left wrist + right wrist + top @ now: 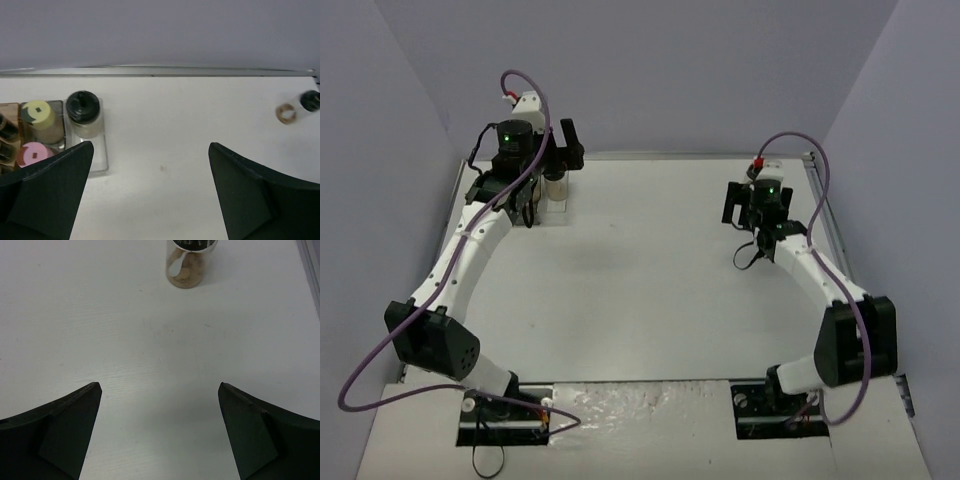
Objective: Organize the condiment bottles
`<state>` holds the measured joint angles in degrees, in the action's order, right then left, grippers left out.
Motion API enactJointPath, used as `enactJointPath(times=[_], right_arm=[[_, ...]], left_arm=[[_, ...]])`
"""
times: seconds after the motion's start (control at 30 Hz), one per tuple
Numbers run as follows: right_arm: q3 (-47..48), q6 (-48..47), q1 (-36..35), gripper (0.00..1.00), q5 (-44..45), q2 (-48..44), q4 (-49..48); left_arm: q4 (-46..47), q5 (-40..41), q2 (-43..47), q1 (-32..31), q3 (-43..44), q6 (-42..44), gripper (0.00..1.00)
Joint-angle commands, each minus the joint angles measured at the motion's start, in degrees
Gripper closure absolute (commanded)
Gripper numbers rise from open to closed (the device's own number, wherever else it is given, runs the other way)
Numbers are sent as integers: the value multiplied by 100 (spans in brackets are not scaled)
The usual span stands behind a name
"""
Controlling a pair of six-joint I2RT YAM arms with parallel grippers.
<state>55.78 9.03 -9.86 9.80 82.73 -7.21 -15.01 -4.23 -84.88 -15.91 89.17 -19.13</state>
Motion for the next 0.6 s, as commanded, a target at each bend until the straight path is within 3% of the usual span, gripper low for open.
enactJointPath(times=[0.0,0.17,0.3,0.57], right_arm=[[387,-66,248,0,-115,674,-1548],[886,-291,709,0,-408,1688,-2254],[1437,-392,950,0,-644,2175,-2416],[2675,-759,1197,0,-1302,3346,-2264]], left_arm=[[-212,-250,767,-35,-864,10,3],[-261,-41,1941,-85,-2147,793,3],[49,267,2395,-114,-2911,1024,3],[24,423,2292,-176,-2938,1081,3]])
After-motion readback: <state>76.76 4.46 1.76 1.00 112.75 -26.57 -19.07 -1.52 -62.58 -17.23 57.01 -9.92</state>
